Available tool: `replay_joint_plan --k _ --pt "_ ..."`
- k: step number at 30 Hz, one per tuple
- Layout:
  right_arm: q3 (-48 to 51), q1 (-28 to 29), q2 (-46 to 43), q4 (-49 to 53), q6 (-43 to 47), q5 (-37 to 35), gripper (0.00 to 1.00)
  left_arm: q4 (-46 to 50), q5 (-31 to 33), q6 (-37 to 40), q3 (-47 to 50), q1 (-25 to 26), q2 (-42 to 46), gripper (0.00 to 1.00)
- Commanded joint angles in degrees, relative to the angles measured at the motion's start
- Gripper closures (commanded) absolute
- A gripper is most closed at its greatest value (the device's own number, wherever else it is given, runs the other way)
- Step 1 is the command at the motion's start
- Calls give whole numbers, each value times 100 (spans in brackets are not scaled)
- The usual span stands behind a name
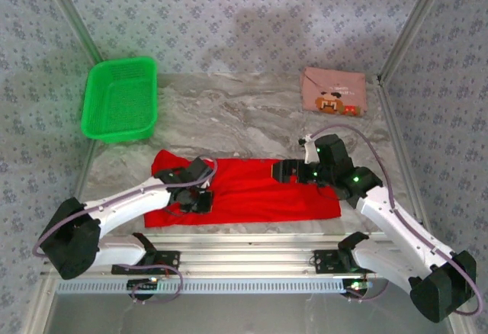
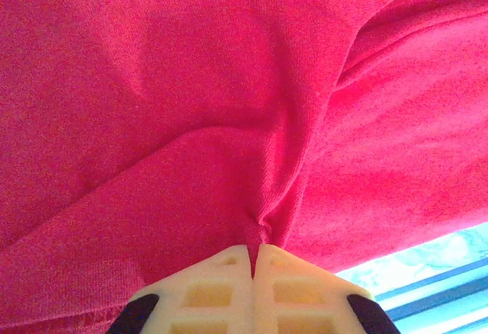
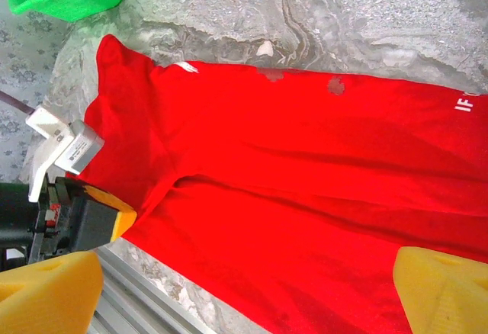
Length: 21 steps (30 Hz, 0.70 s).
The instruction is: Fold and stack the t-shirts
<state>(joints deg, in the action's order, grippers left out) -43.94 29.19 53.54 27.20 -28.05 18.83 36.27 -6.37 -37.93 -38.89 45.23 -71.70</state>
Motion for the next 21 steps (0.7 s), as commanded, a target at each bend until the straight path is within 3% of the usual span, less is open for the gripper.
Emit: replay_joint_plan --k 1,16,18,21 --pt "44 -44 7 69 -42 11 0 -23 105 -360 48 182 61 95" --pt "156 -248 43 146 46 222 0 -278 189 -828 -136 920 -511 88" --pt "163 -273 63 132 53 249 0 -279 198 -846 -249 1075 -605 82" --pt "167 -313 86 102 56 279 0 -191 249 -907 -362 1206 -663 62"
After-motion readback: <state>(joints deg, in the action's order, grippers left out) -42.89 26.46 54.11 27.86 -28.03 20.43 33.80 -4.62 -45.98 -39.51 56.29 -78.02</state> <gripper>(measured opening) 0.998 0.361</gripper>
